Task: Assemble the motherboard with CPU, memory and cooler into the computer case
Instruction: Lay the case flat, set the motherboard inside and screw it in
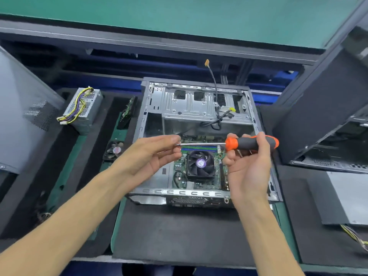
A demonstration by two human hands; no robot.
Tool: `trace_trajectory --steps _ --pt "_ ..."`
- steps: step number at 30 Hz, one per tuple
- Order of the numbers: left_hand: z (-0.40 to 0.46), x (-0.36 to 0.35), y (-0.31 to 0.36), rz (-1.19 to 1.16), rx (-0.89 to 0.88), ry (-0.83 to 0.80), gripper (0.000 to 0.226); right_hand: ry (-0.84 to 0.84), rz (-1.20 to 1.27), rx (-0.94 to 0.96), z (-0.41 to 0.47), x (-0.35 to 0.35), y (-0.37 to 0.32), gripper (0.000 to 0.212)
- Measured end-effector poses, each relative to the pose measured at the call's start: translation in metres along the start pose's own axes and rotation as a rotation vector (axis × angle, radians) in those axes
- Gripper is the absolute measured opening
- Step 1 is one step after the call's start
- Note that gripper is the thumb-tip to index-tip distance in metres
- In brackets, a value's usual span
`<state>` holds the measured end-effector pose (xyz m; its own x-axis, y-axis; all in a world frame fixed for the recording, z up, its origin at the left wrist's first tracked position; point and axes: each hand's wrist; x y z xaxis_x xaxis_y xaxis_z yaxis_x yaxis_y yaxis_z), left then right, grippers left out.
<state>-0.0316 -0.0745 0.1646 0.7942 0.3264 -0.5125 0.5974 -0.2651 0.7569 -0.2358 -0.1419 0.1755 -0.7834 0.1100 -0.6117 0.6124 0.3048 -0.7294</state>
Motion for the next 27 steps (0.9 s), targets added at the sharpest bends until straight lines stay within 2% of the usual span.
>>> trace_trajectory --steps 8,14,18,22,27 --pt "0.025 -0.036 -0.01 0.043 -0.052 0.071 0.024 -0.056 -0.015 -0.003 0.046 0.022 -0.028 0.029" --pt "0.044 -0.062 -0.01 0.065 -0.177 0.154 0.027 -0.039 0.049 -0.035 0.065 0.025 -0.035 0.031" --pt "0.06 -0.079 -0.014 0.003 -0.239 0.203 0.017 0.002 0.115 -0.071 0.071 0.027 -0.038 0.032" --pt "0.074 -0.095 -0.016 -0.006 -0.286 0.176 0.012 0.054 0.219 -0.066 0.072 0.031 -0.042 0.036" --pt "0.087 -0.102 -0.009 0.062 -0.352 0.08 0.012 0.079 0.302 -0.032 0.07 0.032 -0.046 0.027"
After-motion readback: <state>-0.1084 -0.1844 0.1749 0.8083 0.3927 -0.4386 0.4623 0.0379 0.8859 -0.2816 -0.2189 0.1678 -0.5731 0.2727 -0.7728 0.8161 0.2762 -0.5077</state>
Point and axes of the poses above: each hand's wrist, its own z-axis towards the middle knuckle, its own x-axis out of the back of the hand, y = z × x, and after that the axes turned 1 degree about y, right-handed
